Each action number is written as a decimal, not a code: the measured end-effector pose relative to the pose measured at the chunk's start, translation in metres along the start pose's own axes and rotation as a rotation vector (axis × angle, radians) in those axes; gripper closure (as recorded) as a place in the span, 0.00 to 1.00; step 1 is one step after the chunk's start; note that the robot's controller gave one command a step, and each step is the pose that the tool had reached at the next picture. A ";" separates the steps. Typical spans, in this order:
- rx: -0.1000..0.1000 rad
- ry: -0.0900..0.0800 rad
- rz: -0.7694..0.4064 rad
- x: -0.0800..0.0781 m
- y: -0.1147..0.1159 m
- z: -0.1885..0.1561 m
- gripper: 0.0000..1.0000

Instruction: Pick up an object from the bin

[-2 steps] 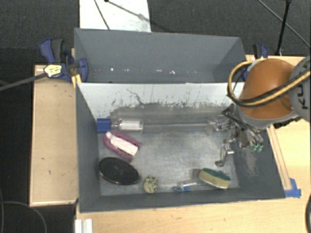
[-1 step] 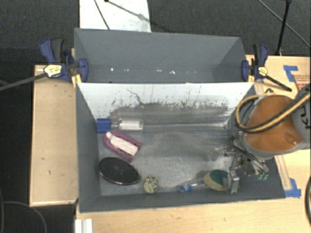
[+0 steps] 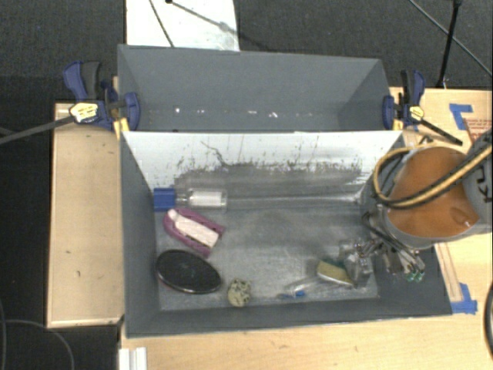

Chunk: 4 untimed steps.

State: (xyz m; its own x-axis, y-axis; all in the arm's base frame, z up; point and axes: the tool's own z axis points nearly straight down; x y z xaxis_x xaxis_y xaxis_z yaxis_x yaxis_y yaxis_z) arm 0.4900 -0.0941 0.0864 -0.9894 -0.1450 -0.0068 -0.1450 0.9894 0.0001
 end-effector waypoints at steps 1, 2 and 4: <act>0.001 -0.004 0.027 0.002 0.064 -0.152 1.00; 0.000 0.004 0.031 0.003 0.062 -0.147 0.00; 0.000 0.000 -0.147 0.000 0.026 0.017 0.00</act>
Offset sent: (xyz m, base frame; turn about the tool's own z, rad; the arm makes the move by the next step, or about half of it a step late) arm -0.0139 0.0608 0.1469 0.0305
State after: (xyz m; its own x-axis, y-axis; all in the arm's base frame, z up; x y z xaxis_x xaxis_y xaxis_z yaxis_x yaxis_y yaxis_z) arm 0.4868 -0.0684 0.0691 -0.9575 -0.2885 -0.0071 -0.2885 0.9575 -0.0010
